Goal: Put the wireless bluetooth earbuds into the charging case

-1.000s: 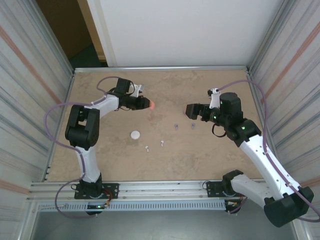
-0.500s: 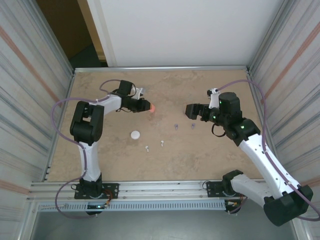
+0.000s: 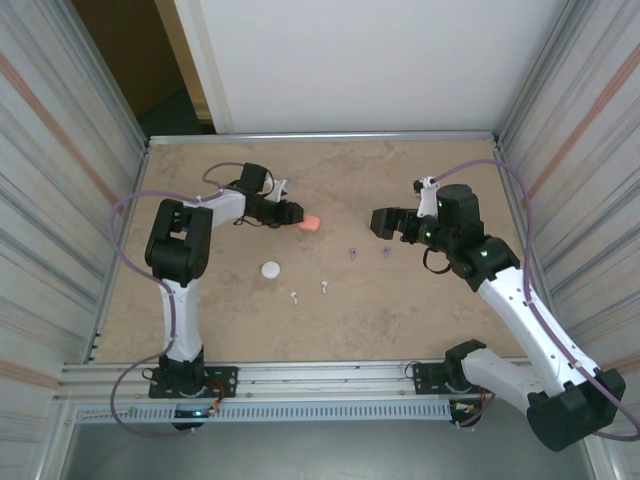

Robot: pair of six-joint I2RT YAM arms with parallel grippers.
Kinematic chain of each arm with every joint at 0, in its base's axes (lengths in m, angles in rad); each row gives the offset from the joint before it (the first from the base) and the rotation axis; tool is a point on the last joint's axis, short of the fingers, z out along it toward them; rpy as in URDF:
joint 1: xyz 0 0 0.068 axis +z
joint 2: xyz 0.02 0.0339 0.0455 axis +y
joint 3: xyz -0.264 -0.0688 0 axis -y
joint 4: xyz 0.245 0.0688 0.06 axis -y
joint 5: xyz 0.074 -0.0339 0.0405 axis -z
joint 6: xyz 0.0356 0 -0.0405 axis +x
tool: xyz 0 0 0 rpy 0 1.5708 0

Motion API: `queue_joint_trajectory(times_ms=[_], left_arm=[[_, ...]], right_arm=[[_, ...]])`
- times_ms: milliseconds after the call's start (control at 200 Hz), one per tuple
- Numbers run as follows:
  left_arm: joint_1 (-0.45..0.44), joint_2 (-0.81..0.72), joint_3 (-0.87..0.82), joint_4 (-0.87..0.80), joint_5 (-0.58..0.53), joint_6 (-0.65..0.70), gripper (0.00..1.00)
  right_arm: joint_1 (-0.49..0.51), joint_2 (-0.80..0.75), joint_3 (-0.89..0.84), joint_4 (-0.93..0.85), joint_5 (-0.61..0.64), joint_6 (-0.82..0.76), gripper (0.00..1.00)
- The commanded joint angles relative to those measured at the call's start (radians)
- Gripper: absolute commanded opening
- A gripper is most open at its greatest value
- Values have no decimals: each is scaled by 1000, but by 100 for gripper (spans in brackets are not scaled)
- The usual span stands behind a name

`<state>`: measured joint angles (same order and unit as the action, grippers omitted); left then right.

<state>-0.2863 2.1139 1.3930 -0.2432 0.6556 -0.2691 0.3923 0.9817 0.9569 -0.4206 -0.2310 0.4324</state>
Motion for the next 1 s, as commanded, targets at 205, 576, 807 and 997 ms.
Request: queue_joint_trajectory(times_ms=[205,576,807,997], left_arm=[[13,-111,-60,69,17,-28,46],[41,-405,-263,318,33,-122,49],[77,-603,-396,393,-82,-149,50],[148,-758,-534,526,-96,-246,52]], right_arm=[[0,0,-3,-8,3,-24,99],[99,68,26,-8,23,-67,99],[241,196,94,-23,86,-120,99],[351,315,146,-16,97,-208,99]])
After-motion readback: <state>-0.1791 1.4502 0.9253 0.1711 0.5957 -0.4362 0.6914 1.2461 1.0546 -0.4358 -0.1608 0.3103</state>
